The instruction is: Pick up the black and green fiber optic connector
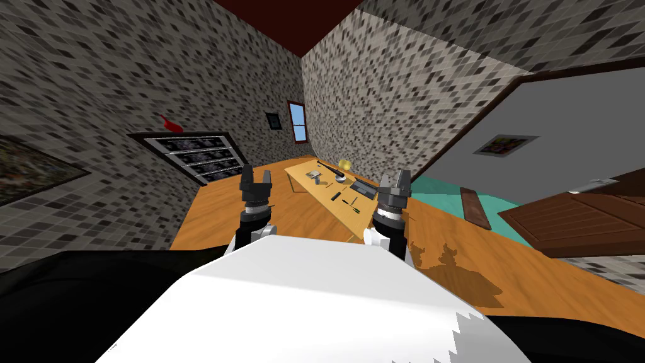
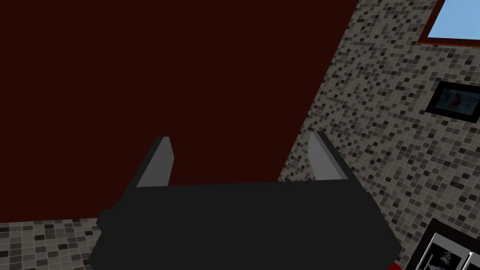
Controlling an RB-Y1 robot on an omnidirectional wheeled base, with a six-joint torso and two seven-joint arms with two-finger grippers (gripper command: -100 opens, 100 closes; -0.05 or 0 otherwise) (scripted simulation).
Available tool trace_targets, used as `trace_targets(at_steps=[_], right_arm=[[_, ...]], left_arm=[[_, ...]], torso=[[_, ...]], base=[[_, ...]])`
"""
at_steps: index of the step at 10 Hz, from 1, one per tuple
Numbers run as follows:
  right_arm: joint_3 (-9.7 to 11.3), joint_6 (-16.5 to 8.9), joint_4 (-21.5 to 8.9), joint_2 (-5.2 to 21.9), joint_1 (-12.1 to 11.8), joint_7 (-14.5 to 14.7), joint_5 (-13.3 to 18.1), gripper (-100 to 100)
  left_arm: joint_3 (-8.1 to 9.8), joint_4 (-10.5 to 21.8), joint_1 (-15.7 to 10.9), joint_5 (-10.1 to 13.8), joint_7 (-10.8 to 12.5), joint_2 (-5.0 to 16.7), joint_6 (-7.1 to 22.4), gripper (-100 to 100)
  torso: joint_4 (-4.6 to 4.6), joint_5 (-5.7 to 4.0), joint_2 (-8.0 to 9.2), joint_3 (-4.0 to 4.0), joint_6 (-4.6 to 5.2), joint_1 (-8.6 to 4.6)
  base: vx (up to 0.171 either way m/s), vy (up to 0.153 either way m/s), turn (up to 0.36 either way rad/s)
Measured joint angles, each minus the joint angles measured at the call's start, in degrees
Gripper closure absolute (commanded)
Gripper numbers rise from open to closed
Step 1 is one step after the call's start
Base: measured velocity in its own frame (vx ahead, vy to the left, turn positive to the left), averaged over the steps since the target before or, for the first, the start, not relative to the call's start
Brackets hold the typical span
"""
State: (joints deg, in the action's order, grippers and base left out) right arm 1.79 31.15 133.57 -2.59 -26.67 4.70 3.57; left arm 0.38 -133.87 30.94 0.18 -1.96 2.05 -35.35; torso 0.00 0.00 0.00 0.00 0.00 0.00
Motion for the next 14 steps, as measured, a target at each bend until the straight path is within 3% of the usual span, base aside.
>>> trace_targets(at_steps=[2,5,8,9,12,14], right_arm=[[-0.03,-0.85,-0.70,2.91,-0.17,-0.45,0.47,-100],[0.56,-2.64,-4.66,8.02,0.33,-1.26,2.42,-100],[0.57,-4.17,-7.38,12.83,-0.61,-2.70,3.83,-100],[0.98,-4.61,-9.83,14.38,-0.42,-3.17,4.90,-100],[1.58,-6.83,-12.64,18.21,-0.39,-4.21,6.61,-100],[1.72,-8.23,-16.03,21.85,-0.38,-5.75,8.20,-100]], left_arm=[[0.00,0.00,-0.01,0.00,0.00,0.00,0.00,0],[0.00,0.00,-0.01,0.00,0.00,0.00,0.00,0],[0.00,0.00,-0.01,0.00,0.00,0.00,0.00,0],[0.00,0.00,-0.01,0.00,0.00,0.00,0.00,0],[0.00,0.00,0.00,0.00,0.00,0.00,0.00,0],[0.00,0.00,-0.01,0.00,0.00,0.00,0.00,0]], torso=[[0.02,-0.02,0.11,0.06,-0.01,-0.10],[0.05,-0.04,0.25,0.14,-0.02,-0.18],[0.04,-0.03,0.19,0.11,-0.02,-0.16],[0.05,-0.05,0.23,0.13,-0.02,-0.21],[0.03,-0.03,0.13,0.08,0.01,-0.14],[0.04,-0.04,0.18,0.10,-0.02,-0.18]], base=[[-0.042,-0.025,0.084],[-0.059,-0.035,0.103],[-0.054,-0.033,0.170],[-0.050,-0.042,0.056],[-0.040,-0.026,0.118],[-0.053,-0.034,0.183]])
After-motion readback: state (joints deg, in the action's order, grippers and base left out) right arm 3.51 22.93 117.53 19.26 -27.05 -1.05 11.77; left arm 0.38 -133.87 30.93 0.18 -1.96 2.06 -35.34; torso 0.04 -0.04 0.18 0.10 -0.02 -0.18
